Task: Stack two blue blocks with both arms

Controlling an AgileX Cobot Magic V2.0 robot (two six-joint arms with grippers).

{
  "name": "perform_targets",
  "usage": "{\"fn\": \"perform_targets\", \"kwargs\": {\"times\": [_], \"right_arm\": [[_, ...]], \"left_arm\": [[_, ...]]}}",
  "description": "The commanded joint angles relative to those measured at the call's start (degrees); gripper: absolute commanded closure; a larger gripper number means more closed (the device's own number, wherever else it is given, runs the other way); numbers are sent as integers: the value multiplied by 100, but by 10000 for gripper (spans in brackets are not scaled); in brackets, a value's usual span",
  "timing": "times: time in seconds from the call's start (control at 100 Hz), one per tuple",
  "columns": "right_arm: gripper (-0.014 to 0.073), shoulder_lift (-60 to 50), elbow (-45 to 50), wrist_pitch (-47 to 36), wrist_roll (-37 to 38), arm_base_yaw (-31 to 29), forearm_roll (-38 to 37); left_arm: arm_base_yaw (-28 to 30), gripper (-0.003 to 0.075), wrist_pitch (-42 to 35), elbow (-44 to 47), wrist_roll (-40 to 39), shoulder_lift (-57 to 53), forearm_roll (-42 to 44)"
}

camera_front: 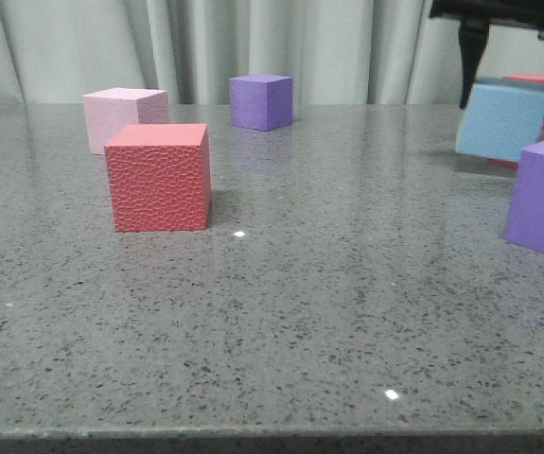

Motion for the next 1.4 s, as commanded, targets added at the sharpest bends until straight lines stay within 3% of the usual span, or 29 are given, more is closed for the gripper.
{"fn": "perform_targets", "kwargs": {"times": [0.0, 0.36, 0.73, 0.97, 1.39], "right_arm": [[444, -518, -244, -10, -112, 205, -51], [444, -379, -1173, -246, 3, 1427, -42], [444, 847, -2602, 240, 136, 2340, -41], [444, 1599, -3437, 478, 233, 2424, -76], [444, 1701, -3443, 108, 226, 2424, -3]], "left_arm": [[10, 58, -448, -189, -75, 33, -65], [10, 58, -443, -189, -75, 33, -71], [10, 58, -443, -189, -75, 33, -71], [10, 58, -422, -189, -75, 33, -71], [10, 58, -398, -189, -75, 33, -71]]}}
